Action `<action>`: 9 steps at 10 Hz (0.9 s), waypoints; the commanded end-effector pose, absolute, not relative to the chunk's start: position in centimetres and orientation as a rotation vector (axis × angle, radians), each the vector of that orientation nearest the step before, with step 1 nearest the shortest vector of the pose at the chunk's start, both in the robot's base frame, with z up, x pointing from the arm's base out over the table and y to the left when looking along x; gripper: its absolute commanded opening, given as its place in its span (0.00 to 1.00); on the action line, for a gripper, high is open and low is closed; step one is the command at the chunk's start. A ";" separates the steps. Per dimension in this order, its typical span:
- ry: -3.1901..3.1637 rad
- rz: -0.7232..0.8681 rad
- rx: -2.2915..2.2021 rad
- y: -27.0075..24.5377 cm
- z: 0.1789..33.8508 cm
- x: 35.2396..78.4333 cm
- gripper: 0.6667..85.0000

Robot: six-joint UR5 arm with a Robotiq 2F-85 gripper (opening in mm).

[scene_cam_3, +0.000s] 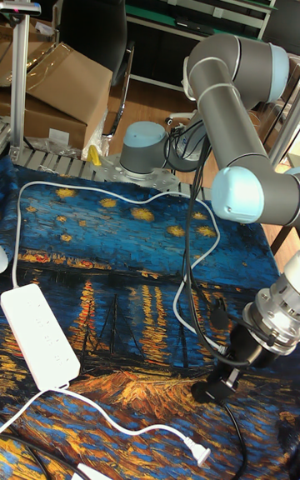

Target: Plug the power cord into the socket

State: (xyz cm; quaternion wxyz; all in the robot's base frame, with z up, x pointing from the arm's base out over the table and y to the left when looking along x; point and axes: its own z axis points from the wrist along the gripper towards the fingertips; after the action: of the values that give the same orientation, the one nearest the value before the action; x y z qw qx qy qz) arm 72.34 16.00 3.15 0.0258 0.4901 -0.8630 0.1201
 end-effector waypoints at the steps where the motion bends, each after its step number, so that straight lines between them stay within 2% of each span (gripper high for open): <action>1: -2.677 0.354 1.502 16.3 3.0 72.3 0.48; 5: -2.678 0.346 1.496 16.0 2.7 71.8 0.46; 9: -2.689 0.329 1.475 16.3 2.6 71.6 0.38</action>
State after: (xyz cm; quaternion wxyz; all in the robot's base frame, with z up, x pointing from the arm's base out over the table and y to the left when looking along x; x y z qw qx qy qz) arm 71.79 16.01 2.65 0.0289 0.4839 -0.8671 0.1147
